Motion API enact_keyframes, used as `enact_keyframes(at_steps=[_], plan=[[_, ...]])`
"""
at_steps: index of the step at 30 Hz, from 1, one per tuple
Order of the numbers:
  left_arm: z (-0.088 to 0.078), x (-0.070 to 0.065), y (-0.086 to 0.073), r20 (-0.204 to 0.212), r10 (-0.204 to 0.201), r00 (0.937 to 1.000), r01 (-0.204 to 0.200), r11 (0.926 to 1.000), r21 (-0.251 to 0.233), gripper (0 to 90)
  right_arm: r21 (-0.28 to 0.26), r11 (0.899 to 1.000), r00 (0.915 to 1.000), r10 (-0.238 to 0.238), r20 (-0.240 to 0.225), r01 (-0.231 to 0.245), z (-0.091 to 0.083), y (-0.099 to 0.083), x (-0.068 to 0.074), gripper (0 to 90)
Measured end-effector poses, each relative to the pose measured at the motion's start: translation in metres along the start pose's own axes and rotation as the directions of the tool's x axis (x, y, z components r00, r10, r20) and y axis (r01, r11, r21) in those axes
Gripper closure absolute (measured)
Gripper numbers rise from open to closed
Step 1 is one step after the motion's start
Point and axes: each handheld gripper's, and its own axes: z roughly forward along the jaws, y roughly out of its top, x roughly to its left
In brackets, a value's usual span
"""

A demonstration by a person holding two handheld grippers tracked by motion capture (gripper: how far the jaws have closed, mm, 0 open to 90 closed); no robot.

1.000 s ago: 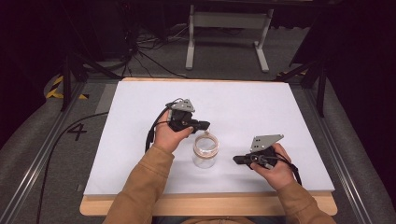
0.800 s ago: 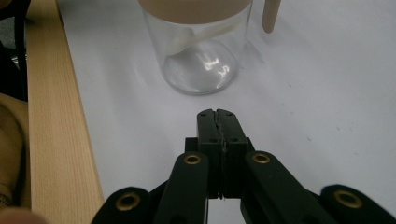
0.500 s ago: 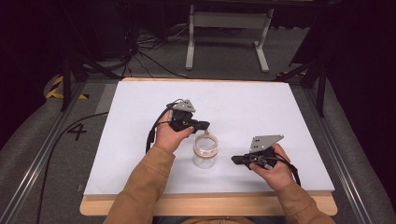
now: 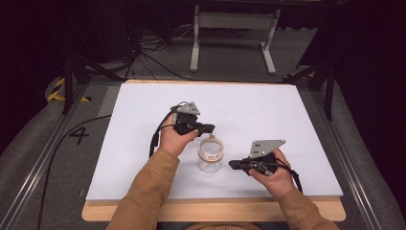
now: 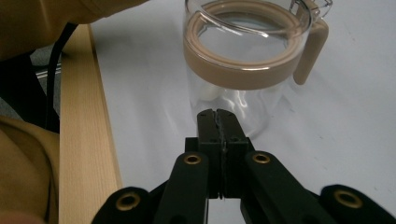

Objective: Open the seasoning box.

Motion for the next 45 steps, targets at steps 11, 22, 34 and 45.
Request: enact_keyframes(at_steps=[11,22,34,45], plan=[[0.001,0.002,-0.001,0.012,-0.012,0.9999,0.012,0.9999,-0.011,90.0,-0.017,1.000,0.9997,-0.007,-0.023,0.007,0.006,0.006,0.005,90.0],[0.001,0.001,-0.001,0.004,-0.003,1.0000,0.003,1.0000,-0.009,90.0,-0.023,1.000,0.9996,-0.006,-0.029,0.005,0.007,0.006,0.006,90.0],[0.002,0.003,-0.003,0.010,-0.015,0.9998,0.015,0.9997,-0.018,90.0,-0.040,0.999,0.9994,-0.005,-0.036,0.004,0.006,0.008,0.008,90.0],[0.001,0.005,-0.003,0.009,-0.015,0.9998,0.015,0.9999,-0.007,90.0,-0.091,0.996,0.9990,0.022,-0.039,-0.026,0.013,0.012,0.005,90.0]])
